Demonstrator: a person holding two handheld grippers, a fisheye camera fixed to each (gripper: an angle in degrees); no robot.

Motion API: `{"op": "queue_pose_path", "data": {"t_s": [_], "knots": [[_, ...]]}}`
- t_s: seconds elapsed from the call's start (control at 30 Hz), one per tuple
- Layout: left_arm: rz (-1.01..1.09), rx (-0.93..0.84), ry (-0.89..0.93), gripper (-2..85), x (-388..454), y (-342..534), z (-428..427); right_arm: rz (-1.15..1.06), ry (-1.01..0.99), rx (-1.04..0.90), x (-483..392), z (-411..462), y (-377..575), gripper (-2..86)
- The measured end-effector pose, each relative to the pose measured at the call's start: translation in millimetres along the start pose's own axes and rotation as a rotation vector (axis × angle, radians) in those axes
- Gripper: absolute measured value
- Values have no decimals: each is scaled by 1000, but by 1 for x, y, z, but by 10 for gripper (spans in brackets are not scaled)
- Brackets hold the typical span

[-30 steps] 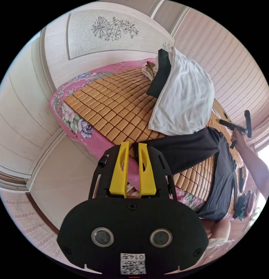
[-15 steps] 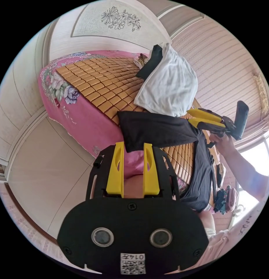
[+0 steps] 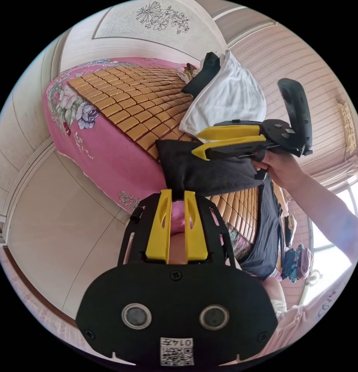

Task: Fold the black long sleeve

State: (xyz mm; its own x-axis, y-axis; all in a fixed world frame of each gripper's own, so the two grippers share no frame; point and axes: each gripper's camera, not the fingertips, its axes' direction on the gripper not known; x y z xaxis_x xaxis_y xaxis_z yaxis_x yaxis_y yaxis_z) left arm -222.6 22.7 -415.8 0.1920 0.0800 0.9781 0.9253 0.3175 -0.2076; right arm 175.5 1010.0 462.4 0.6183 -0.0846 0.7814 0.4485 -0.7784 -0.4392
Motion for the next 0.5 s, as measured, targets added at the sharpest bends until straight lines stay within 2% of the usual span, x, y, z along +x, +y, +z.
{"op": "queue_pose_path", "data": {"t_s": [0.1, 0.2, 0.37, 0.5], "knots": [[5, 10, -5, 11, 4, 1, -1, 15, -21, 3, -1, -3, 9, 31], [37, 43, -29, -5, 15, 2, -4, 38, -26, 5, -2, -11, 24, 8], [100, 102, -9, -10, 41, 0, -13, 121, -47, 153, 8, -66, 83, -3], [200, 219, 71, -10, 82, -3, -33, 213, -14, 300, 23, -127, 153, -4]]}}
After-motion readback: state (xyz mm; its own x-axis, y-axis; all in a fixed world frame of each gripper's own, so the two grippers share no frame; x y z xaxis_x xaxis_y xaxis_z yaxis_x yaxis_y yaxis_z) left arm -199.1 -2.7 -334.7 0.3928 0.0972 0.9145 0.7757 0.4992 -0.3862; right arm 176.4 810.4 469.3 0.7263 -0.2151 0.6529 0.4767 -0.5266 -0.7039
